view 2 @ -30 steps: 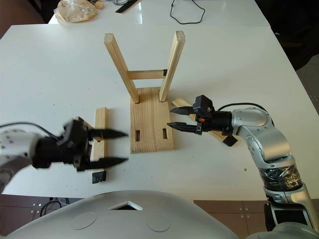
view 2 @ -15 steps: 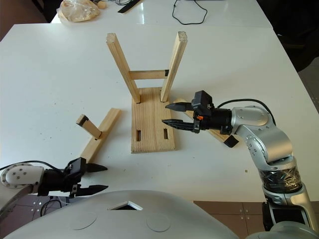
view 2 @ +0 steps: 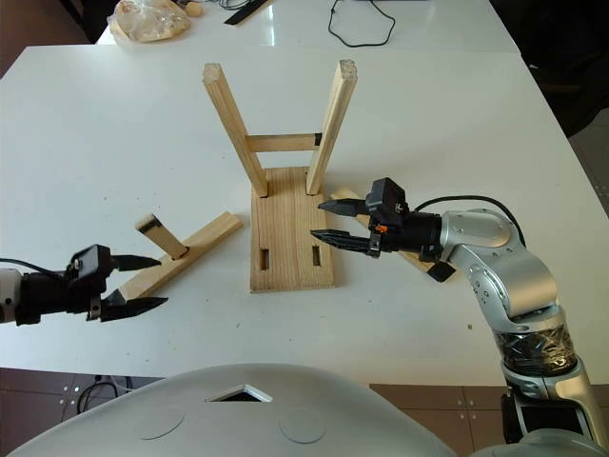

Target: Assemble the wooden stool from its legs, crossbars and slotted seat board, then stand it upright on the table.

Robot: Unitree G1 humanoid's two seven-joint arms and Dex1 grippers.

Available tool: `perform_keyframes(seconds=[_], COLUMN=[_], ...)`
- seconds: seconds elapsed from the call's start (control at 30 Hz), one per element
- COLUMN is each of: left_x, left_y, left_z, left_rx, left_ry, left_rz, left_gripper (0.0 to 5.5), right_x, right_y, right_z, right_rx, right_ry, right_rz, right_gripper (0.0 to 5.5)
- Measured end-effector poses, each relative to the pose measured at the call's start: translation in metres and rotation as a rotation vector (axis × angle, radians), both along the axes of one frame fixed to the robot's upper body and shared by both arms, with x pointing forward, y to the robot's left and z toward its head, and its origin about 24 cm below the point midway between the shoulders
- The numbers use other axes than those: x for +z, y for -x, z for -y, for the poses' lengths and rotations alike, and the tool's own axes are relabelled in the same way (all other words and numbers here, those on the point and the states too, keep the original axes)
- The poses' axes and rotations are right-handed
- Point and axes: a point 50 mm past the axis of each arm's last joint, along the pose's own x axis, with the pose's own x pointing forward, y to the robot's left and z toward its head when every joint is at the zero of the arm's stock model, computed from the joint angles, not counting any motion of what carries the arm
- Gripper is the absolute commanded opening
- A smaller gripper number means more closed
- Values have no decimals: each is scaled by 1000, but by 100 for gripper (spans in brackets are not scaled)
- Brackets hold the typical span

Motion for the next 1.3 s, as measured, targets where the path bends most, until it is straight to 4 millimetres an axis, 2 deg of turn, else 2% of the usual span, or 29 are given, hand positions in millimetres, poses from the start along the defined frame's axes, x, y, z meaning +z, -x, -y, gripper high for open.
perform_keyframes(seconds=[0.2, 0.67, 0.87, 1.2, 1.3], left_x=[-11, -36, -46, -49, -50], left_y=[-3, -6, -3, -4, -5], left_z=[-15, -8, -10, -12, -12], left_rx=[99, 154, 139, 117, 122], left_ry=[-31, -27, -98, -97, -93], left_rz=[-33, -42, -47, -2, 2], left_gripper=[356, 356, 356, 207, 202], right_x=[0, -4, -6, -6, -7], right_y=[0, -1, 0, 0, 0], right_z=[0, 0, -2, -2, -2], right_rx=[-7, 5, 15, 20, 16], right_ry=[4, 25, 33, 33, 49], right_rz=[15, 10, 7, 12, 24], right_gripper=[234, 234, 234, 234, 234])
